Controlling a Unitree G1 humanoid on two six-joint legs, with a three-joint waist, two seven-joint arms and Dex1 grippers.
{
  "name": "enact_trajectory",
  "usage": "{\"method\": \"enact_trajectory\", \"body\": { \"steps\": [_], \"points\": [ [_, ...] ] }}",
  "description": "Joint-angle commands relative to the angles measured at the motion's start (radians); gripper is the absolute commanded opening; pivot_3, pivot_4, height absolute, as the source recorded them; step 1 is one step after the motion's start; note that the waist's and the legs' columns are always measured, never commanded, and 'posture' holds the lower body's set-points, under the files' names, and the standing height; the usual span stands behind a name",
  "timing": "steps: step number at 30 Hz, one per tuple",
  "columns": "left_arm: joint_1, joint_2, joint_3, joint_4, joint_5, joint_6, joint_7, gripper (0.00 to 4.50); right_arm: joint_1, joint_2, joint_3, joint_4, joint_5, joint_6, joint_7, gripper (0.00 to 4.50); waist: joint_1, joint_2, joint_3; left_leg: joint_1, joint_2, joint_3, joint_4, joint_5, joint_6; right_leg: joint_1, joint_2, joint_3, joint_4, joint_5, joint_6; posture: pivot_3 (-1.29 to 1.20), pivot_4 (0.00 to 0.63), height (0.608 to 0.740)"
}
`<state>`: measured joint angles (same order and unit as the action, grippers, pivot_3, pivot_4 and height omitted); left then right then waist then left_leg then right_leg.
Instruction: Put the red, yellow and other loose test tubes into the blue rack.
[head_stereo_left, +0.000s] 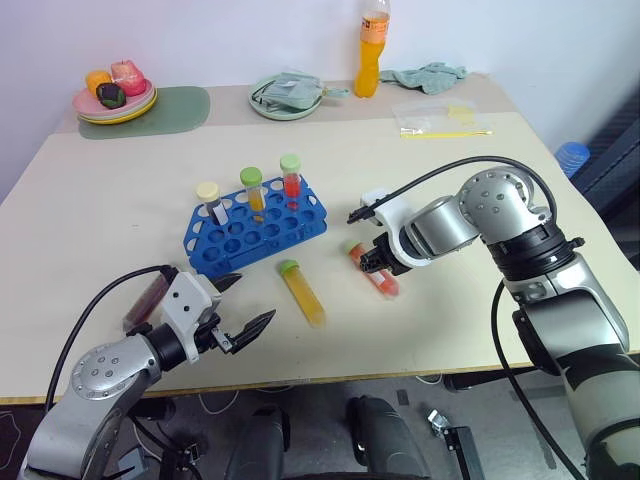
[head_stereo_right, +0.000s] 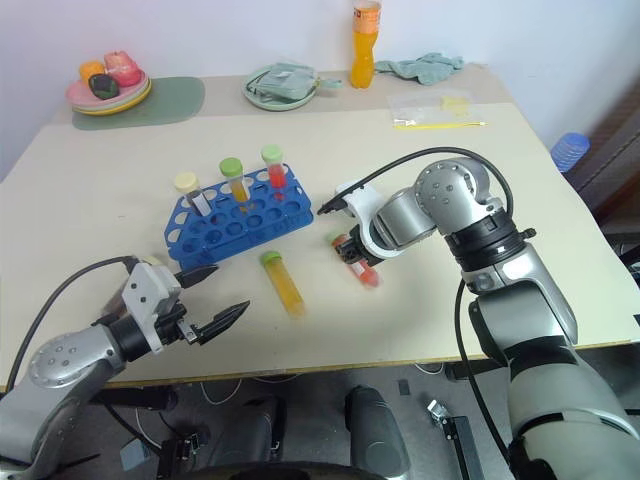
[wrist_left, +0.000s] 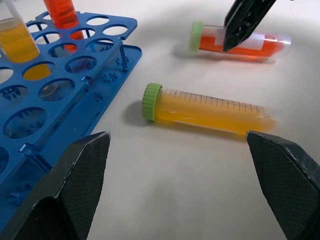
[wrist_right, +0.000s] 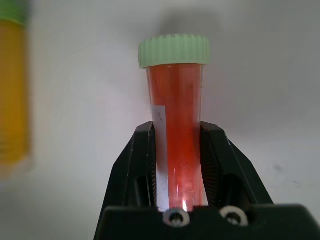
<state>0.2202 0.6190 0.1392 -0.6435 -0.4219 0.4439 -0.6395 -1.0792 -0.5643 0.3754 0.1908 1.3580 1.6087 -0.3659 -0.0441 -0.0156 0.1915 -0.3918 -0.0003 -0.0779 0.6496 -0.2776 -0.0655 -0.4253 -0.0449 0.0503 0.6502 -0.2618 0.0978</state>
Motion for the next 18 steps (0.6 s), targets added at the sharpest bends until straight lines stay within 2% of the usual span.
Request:
{"method": "enact_trajectory", "body": {
  "steps": [1,3,5,8,10,13,15,18],
  "points": [
    [0.004,-0.002,0.014,-0.017,0.012,-0.030,0.006,4.50,0.029,-0.029,-0.101,-0.234,-0.043,-0.041,0.106,0.93,0.001,0.000,0.000,0.000,0.000,0.000,0.000,0.000,0.000,0.000,0.000,0.000,0.000,0.000,0.000,0.00,0.150,0.740],
    [0.012,-0.004,0.024,-0.021,0.012,-0.029,0.013,4.50,0.090,-0.060,-0.127,-0.401,-0.133,-0.182,0.237,0.93,0.003,0.000,0.000,0.000,0.000,-0.001,0.000,0.000,0.001,0.000,0.000,0.000,-0.001,0.000,0.000,0.00,0.150,0.740],
    [0.023,-0.005,0.039,-0.024,0.010,-0.027,0.021,4.50,0.209,-0.065,-0.166,-0.552,-0.271,-0.456,0.431,0.93,0.004,-0.001,-0.001,-0.001,0.000,-0.001,0.000,0.000,0.001,0.000,0.000,-0.001,-0.002,0.000,0.000,0.00,0.150,0.740],
    [0.024,-0.011,0.053,-0.020,0.005,-0.027,0.033,4.50,0.349,-0.017,-0.175,-0.597,-0.449,-0.748,0.596,0.93,0.002,-0.002,-0.001,0.000,0.000,0.000,0.000,-0.001,0.001,0.001,0.000,-0.001,-0.001,0.000,0.001,0.00,0.150,0.740],
    [-0.006,-0.027,0.063,0.001,-0.003,-0.016,0.057,4.50,0.432,0.119,-0.156,-0.506,-0.598,-1.006,0.638,0.93,-0.001,-0.002,-0.001,0.001,0.000,0.000,0.000,-0.001,0.001,0.001,0.000,-0.001,-0.001,0.000,0.001,0.00,0.150,0.740],
    [-0.060,-0.048,0.077,0.023,-0.019,0.009,0.094,4.50,0.462,0.288,-0.090,-0.308,-0.840,-1.339,0.662,0.93,-0.004,-0.001,-0.001,0.003,0.001,0.001,0.000,0.000,0.001,0.002,0.002,0.000,0.001,0.000,0.000,0.00,0.150,0.740],
    [-0.084,-0.059,0.086,0.020,-0.031,0.030,0.114,4.50,0.451,0.369,-0.077,-0.188,-0.938,-1.471,0.676,0.93,-0.003,-0.001,-0.001,0.003,0.001,0.001,0.000,0.001,0.001,0.001,0.002,0.000,0.002,0.001,-0.001,0.00,0.150,0.740],
    [-0.101,-0.061,0.092,-0.015,-0.051,0.073,0.137,4.50,0.425,0.466,-0.111,-0.041,-0.989,-1.558,0.686,0.93,-0.001,-0.001,-0.001,0.003,0.001,0.001,0.000,0.001,0.001,0.001,0.001,0.000,0.002,0.001,-0.001,0.00,0.150,0.740]
  ]
}}
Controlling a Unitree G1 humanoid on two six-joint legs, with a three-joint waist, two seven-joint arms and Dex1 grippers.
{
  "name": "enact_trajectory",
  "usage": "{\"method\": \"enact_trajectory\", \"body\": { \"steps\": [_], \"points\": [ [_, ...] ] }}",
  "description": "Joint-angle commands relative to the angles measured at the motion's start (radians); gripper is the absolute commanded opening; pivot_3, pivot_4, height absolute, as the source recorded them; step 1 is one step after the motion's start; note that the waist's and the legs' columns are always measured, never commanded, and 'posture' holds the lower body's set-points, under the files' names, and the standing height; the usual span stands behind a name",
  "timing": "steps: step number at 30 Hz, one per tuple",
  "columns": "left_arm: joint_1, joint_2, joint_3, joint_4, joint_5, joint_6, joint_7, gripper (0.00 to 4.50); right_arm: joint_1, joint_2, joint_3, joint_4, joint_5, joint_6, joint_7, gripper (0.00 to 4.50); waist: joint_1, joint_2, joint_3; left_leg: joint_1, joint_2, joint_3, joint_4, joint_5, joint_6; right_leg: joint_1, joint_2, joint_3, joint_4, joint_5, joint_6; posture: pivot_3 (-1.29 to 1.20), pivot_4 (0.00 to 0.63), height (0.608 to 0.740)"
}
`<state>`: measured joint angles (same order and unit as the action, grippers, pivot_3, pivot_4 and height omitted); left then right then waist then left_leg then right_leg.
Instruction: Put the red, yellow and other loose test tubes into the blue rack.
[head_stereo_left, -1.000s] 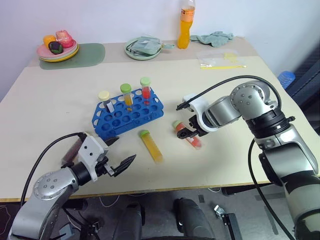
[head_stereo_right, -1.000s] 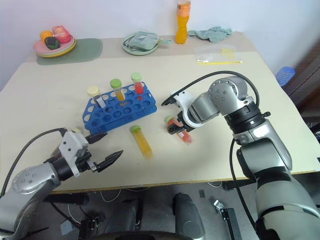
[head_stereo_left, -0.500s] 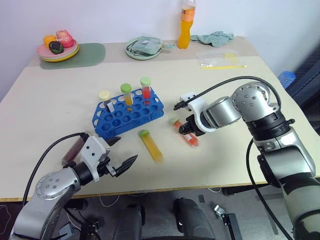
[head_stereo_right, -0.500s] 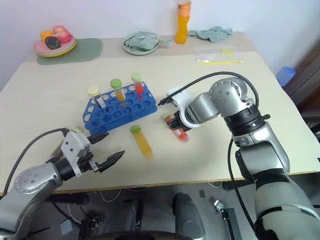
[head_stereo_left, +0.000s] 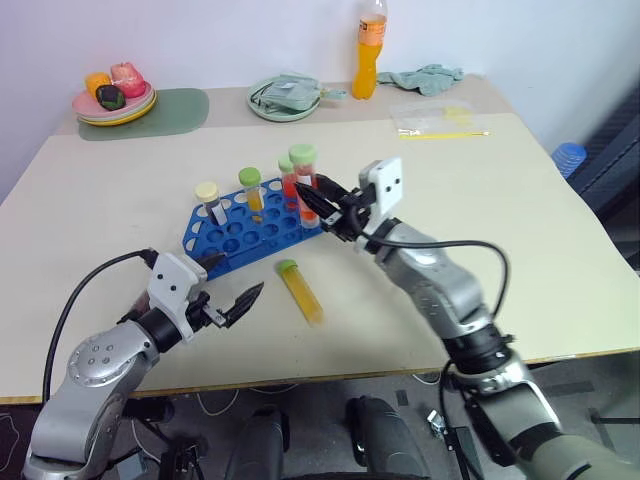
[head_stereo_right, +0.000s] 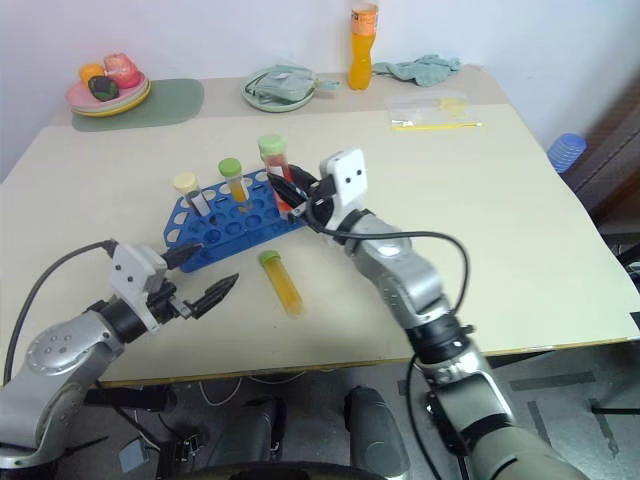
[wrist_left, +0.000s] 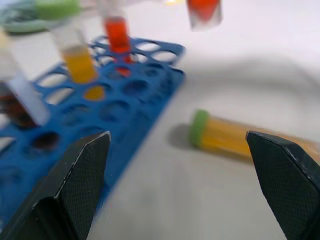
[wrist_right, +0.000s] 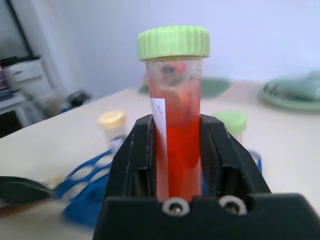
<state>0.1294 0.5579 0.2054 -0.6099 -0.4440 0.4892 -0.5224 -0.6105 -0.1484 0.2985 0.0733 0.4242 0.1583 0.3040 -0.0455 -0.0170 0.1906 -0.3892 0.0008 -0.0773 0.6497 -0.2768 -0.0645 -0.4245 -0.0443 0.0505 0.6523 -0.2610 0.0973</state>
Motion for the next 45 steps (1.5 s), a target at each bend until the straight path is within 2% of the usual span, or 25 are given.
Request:
{"method": "enact_trajectory", "body": {
  "steps": [1,10,27,35,36,37,40,45],
  "points": [
    [-0.012,0.002,0.026,-0.064,-0.035,0.042,0.027,4.50,-0.054,0.077,-0.047,0.122,-0.076,-0.142,0.009,0.93,0.001,0.000,0.000,0.000,0.000,0.000,0.000,0.000,0.000,0.000,0.000,0.000,0.000,0.000,0.000,0.00,0.150,0.740],
    [-0.016,-0.005,0.006,-0.169,-0.097,0.132,0.070,4.50,-0.083,0.156,-0.121,0.324,-0.180,-0.291,0.028,0.93,0.001,0.000,0.000,0.000,-0.001,-0.001,0.000,0.000,-0.001,0.000,-0.001,0.000,0.000,0.000,0.000,0.00,0.150,0.740],
    [0.003,-0.015,-0.038,-0.132,-0.066,0.076,0.057,4.50,-0.127,0.224,-0.187,0.522,-0.258,-0.387,0.063,0.93,-0.001,0.000,0.000,0.000,0.000,-0.001,0.000,0.000,-0.001,0.000,0.000,0.000,0.001,0.000,0.000,0.00,0.150,0.740],
    [0.030,-0.016,-0.033,-0.102,-0.048,0.026,0.024,4.50,-0.112,0.239,-0.210,0.522,-0.242,-0.385,0.098,0.93,-0.001,0.000,0.000,0.000,0.000,-0.001,0.000,0.000,-0.001,0.000,0.000,0.000,0.001,0.000,0.000,0.00,0.150,0.740],
    [0.032,-0.016,-0.032,-0.099,-0.047,0.022,0.021,4.50,-0.108,0.239,-0.213,0.510,-0.237,-0.376,0.105,1.80,-0.001,0.000,0.000,0.000,0.000,-0.001,0.000,0.000,-0.001,0.000,0.000,0.000,0.001,0.000,0.000,0.00,0.150,0.740],
    [0.034,-0.017,-0.032,-0.096,-0.046,0.018,0.019,4.50,-0.106,0.238,-0.215,0.498,-0.237,-0.368,0.107,2.09,-0.001,0.000,0.000,0.000,0.000,-0.001,0.000,0.000,-0.001,0.000,0.000,0.000,0.001,0.000,0.000,0.00,0.150,0.740],
    [0.037,-0.020,-0.029,-0.089,-0.042,0.008,0.018,4.50,-0.101,0.207,-0.208,0.397,-0.271,-0.289,0.071,3.63,0.000,0.001,0.000,0.000,0.000,-0.001,0.000,0.000,-0.001,0.000,0.000,0.000,0.001,0.000,0.000,0.00,0.150,0.740],
    [0.045,-0.020,-0.004,-0.074,-0.038,-0.005,0.022,4.50,-0.022,0.083,-0.190,0.060,-0.264,-0.025,0.109,3.63,0.007,0.001,0.001,0.000,-0.001,-0.001,0.000,0.000,-0.001,0.000,-0.001,0.000,0.001,0.000,0.000,0.00,0.150,0.740]
  ]
}}
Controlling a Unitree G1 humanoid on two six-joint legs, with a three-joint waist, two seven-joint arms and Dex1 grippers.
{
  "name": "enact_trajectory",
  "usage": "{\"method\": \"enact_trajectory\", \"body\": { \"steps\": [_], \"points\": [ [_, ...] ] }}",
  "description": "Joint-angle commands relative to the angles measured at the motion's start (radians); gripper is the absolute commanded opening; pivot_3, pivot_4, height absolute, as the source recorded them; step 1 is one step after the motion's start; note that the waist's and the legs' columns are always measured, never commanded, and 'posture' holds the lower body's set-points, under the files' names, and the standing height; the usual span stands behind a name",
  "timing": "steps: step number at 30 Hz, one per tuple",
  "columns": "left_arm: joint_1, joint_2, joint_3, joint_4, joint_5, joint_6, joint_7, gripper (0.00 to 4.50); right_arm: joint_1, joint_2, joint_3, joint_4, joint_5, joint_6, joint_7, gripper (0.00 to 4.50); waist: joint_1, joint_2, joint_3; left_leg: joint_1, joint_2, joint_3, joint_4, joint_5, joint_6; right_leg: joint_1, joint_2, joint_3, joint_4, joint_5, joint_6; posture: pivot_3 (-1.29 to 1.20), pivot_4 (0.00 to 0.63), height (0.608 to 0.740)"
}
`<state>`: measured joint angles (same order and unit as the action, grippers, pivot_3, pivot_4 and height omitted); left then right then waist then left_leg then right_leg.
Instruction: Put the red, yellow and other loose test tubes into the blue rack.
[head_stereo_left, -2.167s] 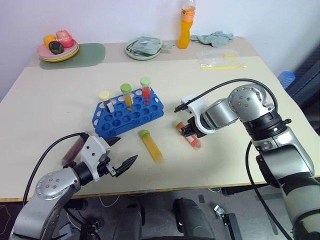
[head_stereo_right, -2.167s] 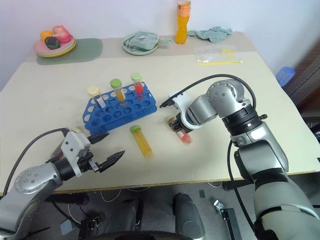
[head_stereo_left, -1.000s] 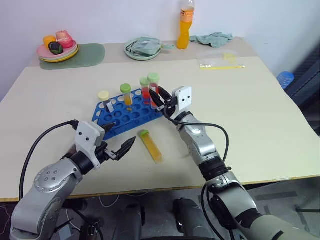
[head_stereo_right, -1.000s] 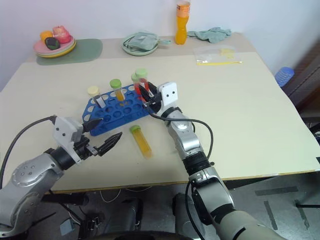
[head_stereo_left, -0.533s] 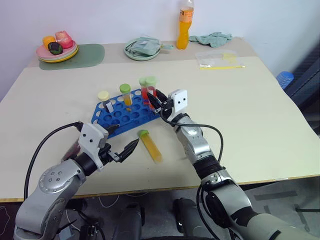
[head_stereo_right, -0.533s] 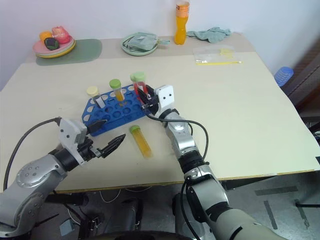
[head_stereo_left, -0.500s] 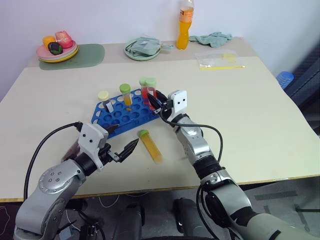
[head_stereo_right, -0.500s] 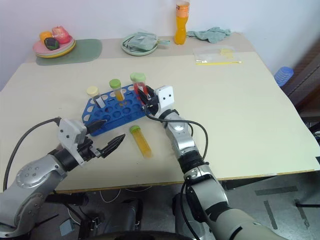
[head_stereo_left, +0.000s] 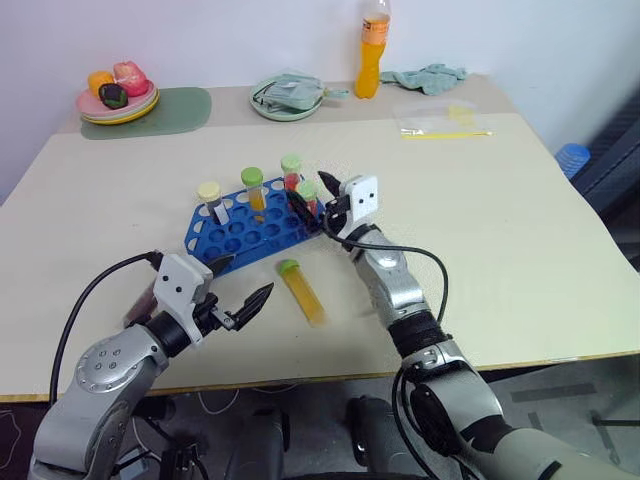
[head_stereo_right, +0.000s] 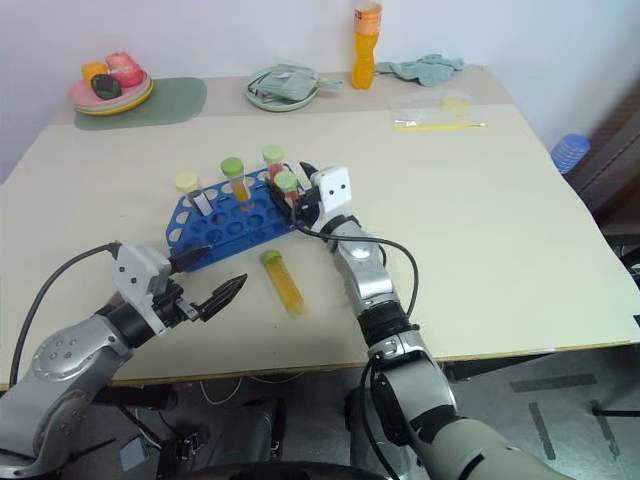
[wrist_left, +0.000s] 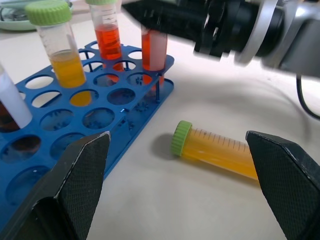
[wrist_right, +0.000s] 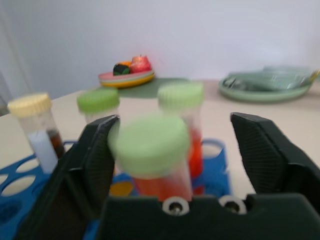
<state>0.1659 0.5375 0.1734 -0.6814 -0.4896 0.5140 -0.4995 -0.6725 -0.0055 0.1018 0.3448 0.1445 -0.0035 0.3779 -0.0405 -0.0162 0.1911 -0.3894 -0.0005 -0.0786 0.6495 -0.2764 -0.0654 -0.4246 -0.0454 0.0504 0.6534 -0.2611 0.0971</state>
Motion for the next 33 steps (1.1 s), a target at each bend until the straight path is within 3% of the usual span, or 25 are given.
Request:
{"method": "enact_trajectory", "body": {
  "steps": [1,5,8,9,10,12,20,29,33],
  "points": [
    [0.011,0.001,0.033,-0.001,0.008,-0.032,-0.001,4.50,0.055,-0.082,0.010,-0.268,0.024,0.189,0.046,3.63,0.002,0.000,0.000,0.000,0.000,0.000,0.000,0.000,0.000,0.000,0.000,0.000,0.000,0.000,0.000,0.00,0.150,0.740],
    [0.025,0.020,0.082,0.043,0.015,-0.056,-0.016,4.50,0.131,-0.316,0.012,-0.603,0.163,0.669,0.169,3.63,0.001,0.000,0.000,0.000,0.000,0.000,0.000,0.000,0.000,0.000,0.000,0.000,0.000,0.000,0.000,0.00,0.150,0.740],
    [0.032,0.038,0.111,0.083,0.021,-0.076,-0.040,4.50,0.098,-0.518,0.040,-0.815,0.308,1.050,0.267,3.63,-0.002,0.002,0.001,0.000,0.000,0.000,0.000,0.000,0.000,0.000,0.000,0.000,0.000,0.000,0.000,0.00,0.150,0.740],
    [0.033,0.043,0.116,0.096,0.025,-0.084,-0.048,4.50,0.063,-0.547,0.046,-0.852,0.360,1.177,0.277,3.63,-0.005,0.002,0.001,0.000,0.000,0.000,0.000,0.000,0.000,0.000,0.000,0.000,0.000,0.000,-0.001,0.00,0.150,0.740],
    [0.033,0.050,0.120,0.112,0.029,-0.090,-0.058,4.50,0.001,-0.513,0.027,-0.849,0.402,1.375,0.262,3.63,-0.012,0.002,0.001,0.000,0.000,0.000,0.000,0.000,0.000,0.000,0.001,0.000,0.000,0.000,-0.001,0.00,0.150,0.740],
    [0.031,0.060,0.127,0.139,0.031,-0.102,-0.076,4.50,-0.092,-0.443,0.020,-0.782,0.475,1.583,0.188,3.63,-0.024,0.002,0.001,0.002,0.002,0.000,-0.001,0.000,0.001,0.000,0.003,0.000,0.000,0.000,-0.002,0.00,0.150,0.740],
    [0.077,0.085,0.117,0.182,0.069,-0.164,-0.138,4.50,-0.295,-0.345,0.121,-0.414,0.915,1.618,-0.309,3.63,-0.016,0.001,0.001,-0.001,0.000,0.000,-0.001,0.000,0.001,0.000,0.000,0.000,-0.003,0.001,-0.003,0.00,0.150,0.740],
    [0.149,0.062,0.134,0.137,0.065,-0.167,-0.127,4.50,-0.405,-0.248,0.147,-0.137,1.345,1.618,-0.830,3.63,-0.017,0.001,0.001,-0.002,0.001,0.000,-0.001,0.000,0.001,-0.001,0.000,-0.001,-0.003,0.001,-0.002,0.00,0.150,0.740],
    [0.158,0.051,0.131,0.142,0.073,-0.181,-0.124,4.50,-0.415,-0.207,0.158,-0.043,1.431,1.618,-1.003,3.63,-0.024,0.001,0.001,-0.001,0.001,0.000,-0.001,0.000,0.001,-0.001,0.001,-0.001,-0.003,0.001,-0.002,0.00,0.150,0.740]
  ]
}}
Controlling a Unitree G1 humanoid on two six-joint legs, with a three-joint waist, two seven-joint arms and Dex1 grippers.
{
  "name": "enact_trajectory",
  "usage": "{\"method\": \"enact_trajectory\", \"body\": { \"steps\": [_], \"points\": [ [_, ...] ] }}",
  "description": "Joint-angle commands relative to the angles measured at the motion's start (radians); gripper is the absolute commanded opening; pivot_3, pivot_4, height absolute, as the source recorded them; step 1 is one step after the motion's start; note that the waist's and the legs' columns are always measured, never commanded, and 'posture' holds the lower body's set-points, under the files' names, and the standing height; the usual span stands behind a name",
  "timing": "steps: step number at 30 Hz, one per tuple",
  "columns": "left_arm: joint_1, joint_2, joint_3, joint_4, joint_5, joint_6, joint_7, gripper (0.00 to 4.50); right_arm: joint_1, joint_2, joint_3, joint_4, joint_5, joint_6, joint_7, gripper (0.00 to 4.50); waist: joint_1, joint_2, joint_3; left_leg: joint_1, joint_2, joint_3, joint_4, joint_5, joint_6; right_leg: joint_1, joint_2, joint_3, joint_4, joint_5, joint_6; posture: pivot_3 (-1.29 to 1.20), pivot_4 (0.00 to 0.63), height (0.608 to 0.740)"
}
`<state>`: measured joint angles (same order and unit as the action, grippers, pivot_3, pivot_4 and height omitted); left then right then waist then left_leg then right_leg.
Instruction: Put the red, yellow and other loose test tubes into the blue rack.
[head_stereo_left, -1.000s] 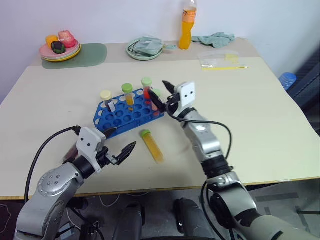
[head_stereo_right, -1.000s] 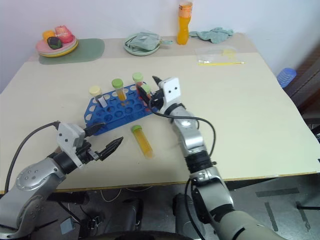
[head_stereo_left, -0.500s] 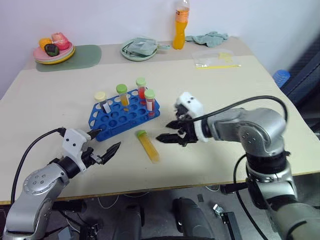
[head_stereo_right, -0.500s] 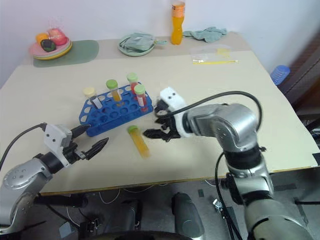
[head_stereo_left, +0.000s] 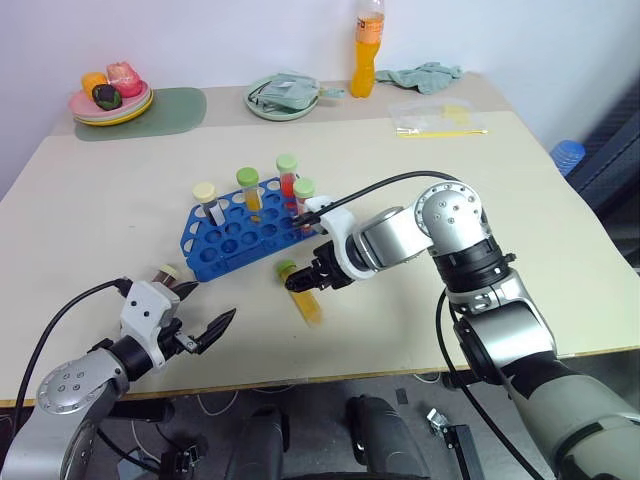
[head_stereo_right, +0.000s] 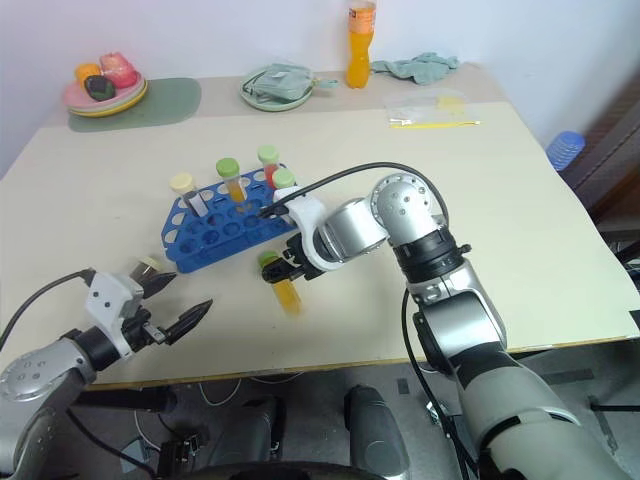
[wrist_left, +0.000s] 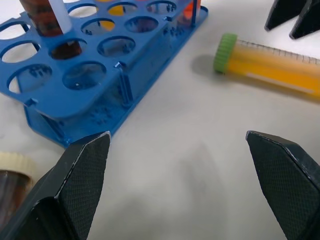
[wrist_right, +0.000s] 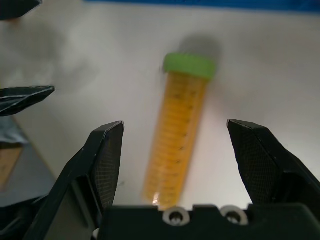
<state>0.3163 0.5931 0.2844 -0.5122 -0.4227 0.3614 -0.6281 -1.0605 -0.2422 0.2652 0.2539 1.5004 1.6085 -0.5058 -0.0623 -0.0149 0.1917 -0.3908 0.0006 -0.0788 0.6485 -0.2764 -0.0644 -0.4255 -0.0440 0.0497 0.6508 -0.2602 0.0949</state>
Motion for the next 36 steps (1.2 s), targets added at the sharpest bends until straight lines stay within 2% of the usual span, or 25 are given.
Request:
{"method": "enact_trajectory", "body": {
  "steps": [1,11,14,18,20,23,26,29,31,32,35,36],
  "points": [
    [0.009,-0.008,0.018,-0.027,0.009,-0.032,0.005,4.50,-0.026,0.043,-0.009,0.074,0.092,0.006,-0.155,3.63,-0.003,0.000,0.000,0.000,0.000,0.000,0.000,0.000,0.000,0.000,0.000,0.000,0.000,0.000,0.000,0.00,0.150,0.740],
    [0.041,-0.031,0.015,0.014,0.031,-0.100,-0.015,4.50,0.004,0.110,-0.015,0.151,0.203,-0.050,-0.423,3.63,-0.007,0.000,0.000,0.000,0.000,0.000,0.000,0.000,0.000,0.000,0.000,0.000,0.000,0.000,0.000,0.00,0.150,0.740],
    [0.035,-0.031,0.010,0.023,0.034,-0.107,-0.016,4.50,0.007,0.119,-0.011,0.140,0.227,-0.072,-0.468,2.81,-0.007,0.000,0.000,0.000,0.000,0.000,0.000,0.000,0.000,0.000,0.000,0.000,0.000,0.000,0.000,0.00,0.150,0.740],
    [0.032,-0.029,0.014,0.018,0.032,-0.100,-0.013,4.50,-0.011,0.098,0.010,0.107,0.325,-0.099,-0.483,0.85,-0.007,0.000,0.000,0.000,0.000,0.000,0.000,0.000,0.000,0.000,0.000,0.000,0.000,0.000,0.000,0.00,0.150,0.740],
    [0.036,-0.027,0.019,0.008,0.031,-0.094,-0.011,4.50,-0.010,0.059,0.028,0.069,0.420,-0.129,-0.478,0.85,-0.007,0.000,0.000,0.000,0.000,0.000,0.000,0.000,0.000,0.000,0.000,0.000,0.000,0.000,0.000,0.00,0.150,0.740],
    [0.043,-0.027,0.025,-0.012,0.027,-0.080,-0.001,4.50,0.024,-0.027,0.029,-0.026,0.459,-0.162,-0.426,0.85,-0.005,0.000,0.000,-0.001,0.000,0.000,0.000,0.000,0.000,0.000,0.000,0.000,-0.001,0.000,0.000,0.00,0.150,0.740],
    [0.047,-0.025,0.029,-0.028,0.023,-0.069,0.006,4.50,0.058,-0.088,-0.016,-0.179,0.349,-0.175,-0.258,0.85,-0.005,0.000,0.000,-0.001,0.000,-0.001,0.000,0.000,0.000,0.000,0.000,0.000,-0.001,0.000,0.000,0.00,0.150,0.740],
    [0.049,-0.026,0.036,-0.028,0.022,-0.066,0.006,4.50,0.098,-0.167,-0.033,-0.432,0.026,-0.318,0.166,0.85,-0.006,0.001,0.000,-0.001,0.001,0.000,0.000,0.000,0.001,-0.001,0.001,0.000,-0.001,0.000,0.000,0.00,0.150,0.740],
    [0.049,-0.027,0.038,-0.017,0.024,-0.073,0.002,4.50,0.162,-0.213,0.053,-0.515,-0.317,-0.648,0.452,0.85,-0.006,0.000,0.000,-0.001,0.001,-0.001,-0.001,0.000,0.001,-0.001,0.001,0.000,-0.001,0.000,0.000,0.00,0.150,0.740],
    [0.046,-0.027,0.038,-0.012,0.024,-0.075,0.000,4.50,0.186,-0.217,0.085,-0.523,-0.437,-0.763,0.542,0.85,-0.006,0.000,0.000,-0.001,0.001,0.000,-0.001,0.000,0.001,-0.001,0.002,-0.001,-0.001,0.000,0.000,0.00,0.150,0.740],
    [0.033,-0.032,0.036,-0.003,0.021,-0.078,0.001,4.50,0.261,-0.159,0.148,-0.490,-0.729,-1.093,0.720,0.85,-0.006,0.000,0.000,0.000,0.001,0.000,0.000,0.000,0.001,-0.001,0.002,0.000,-0.002,0.000,0.001,0.00,0.150,0.740],
    [0.011,-0.051,0.047,-0.006,-0.005,-0.072,0.019,4.50,0.272,-0.097,0.177,-0.422,-0.834,-1.210,0.719,0.85,-0.007,0.000,0.000,0.000,0.002,0.000,0.000,0.000,0.001,-0.001,0.002,0.000,-0.001,0.000,0.001,0.00,0.150,0.740]
  ]
}}
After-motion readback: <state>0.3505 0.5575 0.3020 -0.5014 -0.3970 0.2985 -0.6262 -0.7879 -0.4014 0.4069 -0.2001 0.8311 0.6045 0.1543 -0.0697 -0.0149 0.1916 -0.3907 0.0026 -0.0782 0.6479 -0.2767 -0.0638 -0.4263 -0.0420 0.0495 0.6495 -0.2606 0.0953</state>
